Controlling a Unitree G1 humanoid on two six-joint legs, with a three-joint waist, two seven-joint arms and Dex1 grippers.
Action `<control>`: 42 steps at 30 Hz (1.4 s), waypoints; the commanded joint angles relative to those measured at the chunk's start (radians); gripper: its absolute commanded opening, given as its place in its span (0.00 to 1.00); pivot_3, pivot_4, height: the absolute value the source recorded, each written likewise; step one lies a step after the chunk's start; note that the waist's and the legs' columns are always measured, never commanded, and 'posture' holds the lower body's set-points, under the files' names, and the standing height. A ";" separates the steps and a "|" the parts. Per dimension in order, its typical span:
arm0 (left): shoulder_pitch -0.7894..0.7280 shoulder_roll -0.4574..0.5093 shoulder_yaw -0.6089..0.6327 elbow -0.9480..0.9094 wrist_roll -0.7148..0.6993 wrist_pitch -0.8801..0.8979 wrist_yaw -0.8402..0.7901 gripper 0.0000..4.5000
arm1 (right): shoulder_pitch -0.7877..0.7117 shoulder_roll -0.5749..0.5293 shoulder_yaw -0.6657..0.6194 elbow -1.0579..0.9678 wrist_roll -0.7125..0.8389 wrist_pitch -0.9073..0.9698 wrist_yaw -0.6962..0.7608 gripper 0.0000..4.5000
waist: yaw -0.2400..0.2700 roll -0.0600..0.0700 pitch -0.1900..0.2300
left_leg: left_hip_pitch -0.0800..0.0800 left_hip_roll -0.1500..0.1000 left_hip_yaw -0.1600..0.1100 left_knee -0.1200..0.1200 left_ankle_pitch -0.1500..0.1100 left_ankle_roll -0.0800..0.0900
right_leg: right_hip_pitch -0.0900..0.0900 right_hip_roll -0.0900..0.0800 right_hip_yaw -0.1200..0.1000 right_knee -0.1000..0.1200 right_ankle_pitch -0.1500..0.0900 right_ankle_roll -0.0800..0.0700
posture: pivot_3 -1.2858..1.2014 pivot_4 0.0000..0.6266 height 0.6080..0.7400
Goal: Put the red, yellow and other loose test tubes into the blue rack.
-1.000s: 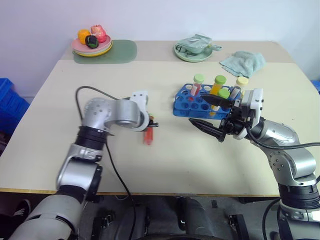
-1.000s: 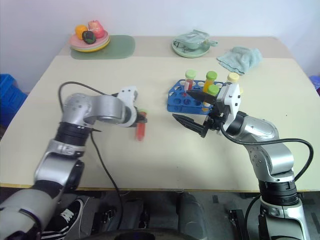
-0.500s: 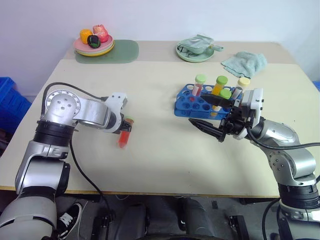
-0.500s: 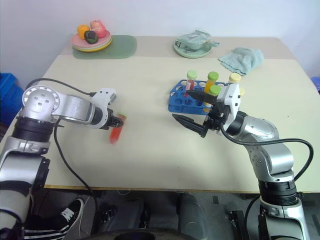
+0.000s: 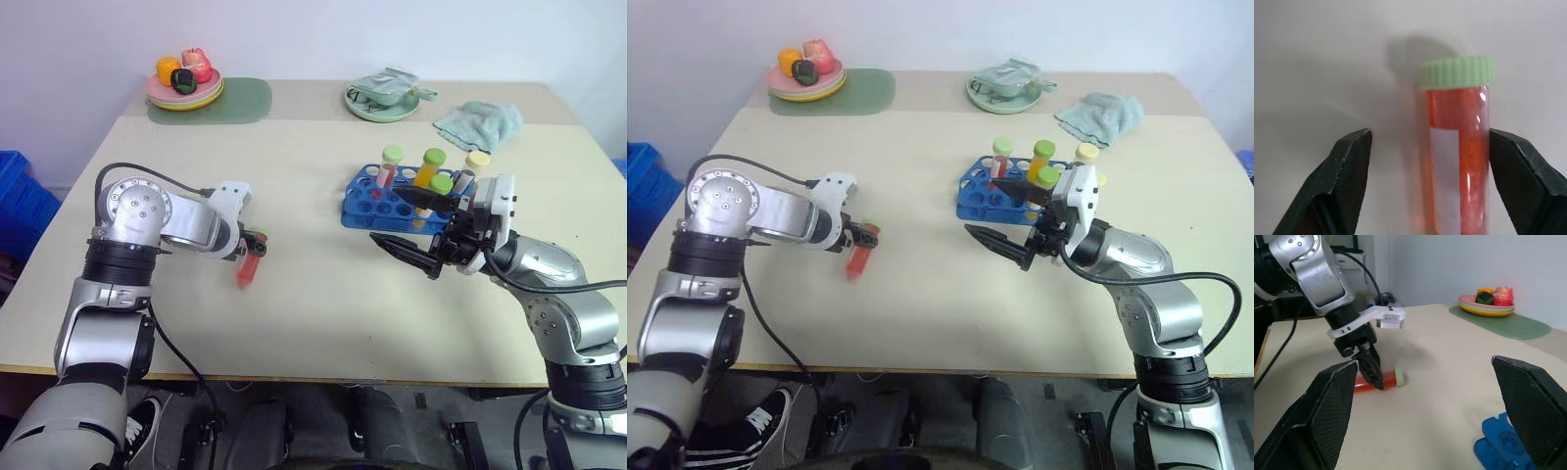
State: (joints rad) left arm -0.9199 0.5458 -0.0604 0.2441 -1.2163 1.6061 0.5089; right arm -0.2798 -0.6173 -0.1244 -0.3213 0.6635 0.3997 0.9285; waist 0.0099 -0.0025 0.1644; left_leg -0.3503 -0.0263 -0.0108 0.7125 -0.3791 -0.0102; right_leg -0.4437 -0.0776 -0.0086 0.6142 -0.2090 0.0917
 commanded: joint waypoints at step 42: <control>0.052 0.005 -0.027 -0.464 0.298 -0.300 -0.209 0.23 | 0.033 0.018 -0.029 -0.054 -0.001 -0.037 -0.045 1.00 | -0.001 0.000 0.000 | -0.001 -0.003 -0.010 0.000 0.000 0.000 | -0.001 -0.001 -0.001 0.000 0.000 0.000 | 0.52 0.24 1.00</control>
State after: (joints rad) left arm -0.8773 0.5198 -0.0436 -0.1312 -1.0070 1.4214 0.3884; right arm -0.2379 -0.6040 -0.1270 -0.3510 0.6666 0.3859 0.8979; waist 0.0092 -0.0023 0.1646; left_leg -0.3517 -0.0299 -0.0206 0.7123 -0.3789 -0.0107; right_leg -0.4446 -0.0784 -0.0094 0.6141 -0.2090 0.0917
